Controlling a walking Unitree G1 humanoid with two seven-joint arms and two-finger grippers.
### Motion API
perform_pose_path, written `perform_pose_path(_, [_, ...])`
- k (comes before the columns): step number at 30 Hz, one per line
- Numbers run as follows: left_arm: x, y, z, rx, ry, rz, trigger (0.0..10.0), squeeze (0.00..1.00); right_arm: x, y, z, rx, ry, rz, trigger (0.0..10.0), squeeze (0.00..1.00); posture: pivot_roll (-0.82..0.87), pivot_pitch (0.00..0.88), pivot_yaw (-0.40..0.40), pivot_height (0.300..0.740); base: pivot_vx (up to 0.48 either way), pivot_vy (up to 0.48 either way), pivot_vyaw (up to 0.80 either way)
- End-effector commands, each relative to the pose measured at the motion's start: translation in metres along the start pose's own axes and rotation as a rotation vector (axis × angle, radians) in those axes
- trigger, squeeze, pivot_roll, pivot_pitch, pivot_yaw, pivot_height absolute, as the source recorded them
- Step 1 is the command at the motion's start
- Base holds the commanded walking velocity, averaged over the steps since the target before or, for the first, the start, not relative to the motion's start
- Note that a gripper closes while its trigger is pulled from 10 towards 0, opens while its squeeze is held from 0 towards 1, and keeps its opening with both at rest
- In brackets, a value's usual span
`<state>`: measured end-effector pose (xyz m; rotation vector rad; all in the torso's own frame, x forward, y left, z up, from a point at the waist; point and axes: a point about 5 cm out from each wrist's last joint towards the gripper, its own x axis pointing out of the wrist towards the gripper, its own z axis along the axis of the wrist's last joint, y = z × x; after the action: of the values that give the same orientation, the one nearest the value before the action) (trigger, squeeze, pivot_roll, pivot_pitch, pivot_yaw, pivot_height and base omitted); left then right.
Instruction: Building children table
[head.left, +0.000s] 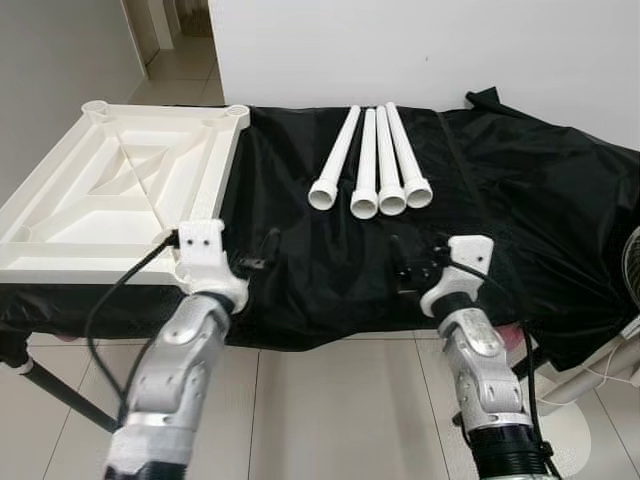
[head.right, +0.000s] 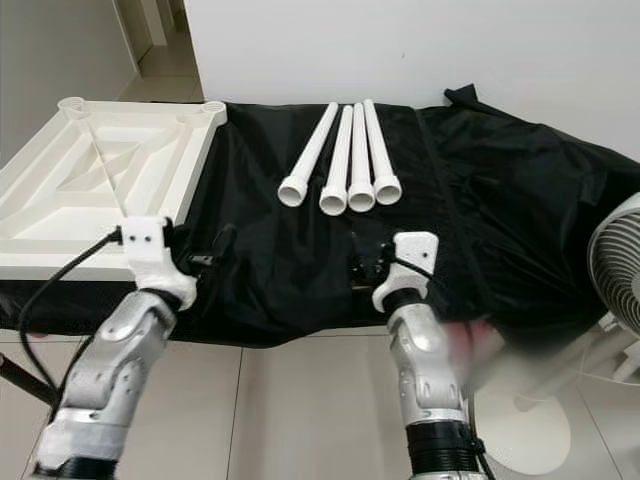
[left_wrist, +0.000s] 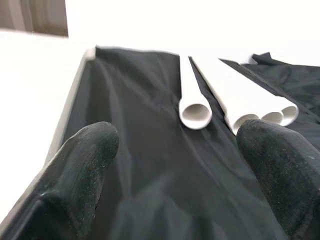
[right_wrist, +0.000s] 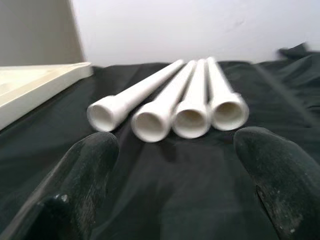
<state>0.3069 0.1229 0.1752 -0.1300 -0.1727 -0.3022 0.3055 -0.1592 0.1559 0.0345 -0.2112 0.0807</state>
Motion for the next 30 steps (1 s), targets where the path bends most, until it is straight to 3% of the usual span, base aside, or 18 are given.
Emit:
perform_pose_path(1, [0.000,0.004,-0.005,0.053,0.014,0.044,10.0,0.00,0.001,-0.002,0.002,-0.008,-0.017,-0.027,10.0,0.00,0.00,0.004,0.001,0.740,0.000,0.000,0.00])
perform_pose_path(7, [0.001,0.005,-0.013,0.071,0.039,0.061,10.0,0.00,-0.005,0.002,0.001,-0.045,-0.054,-0.042,10.0,0.00,-0.01,0.001,0.009,0.740,0.000,0.000,0.00])
perform_pose_path(14, [-0.013,-0.001,-0.017,0.151,-0.005,0.062,10.0,0.00,-0.017,0.003,-0.008,-0.094,-0.039,-0.054,10.0,0.00,-0.02,0.000,0.041,0.740,0.000,0.000,0.00])
perform_pose_path(15, [-0.015,0.006,-0.021,0.096,0.015,0.150,10.0,0.00,-0.019,0.001,-0.010,-0.108,-0.034,-0.066,10.0,0.00,-0.02,0.000,0.050,0.740,0.000,0.000,0.00])
perform_pose_path(18, [-0.017,0.012,-0.021,0.025,0.017,0.153,10.0,0.00,-0.017,-0.003,-0.007,-0.122,-0.049,-0.082,10.0,0.00,-0.04,0.000,0.053,0.740,0.000,0.000,0.00])
perform_pose_path(28, [-0.017,0.013,-0.022,0.075,-0.005,0.132,10.0,0.00,-0.010,-0.003,-0.004,-0.123,-0.075,-0.092,10.0,0.00,-0.03,0.000,0.047,0.740,0.000,0.000,0.00])
perform_pose_path(30, [-0.014,0.014,-0.016,0.090,-0.027,0.106,10.0,0.00,-0.003,0.001,-0.002,-0.140,-0.093,-0.065,10.0,0.00,-0.01,0.000,0.045,0.740,0.000,0.000,0.00])
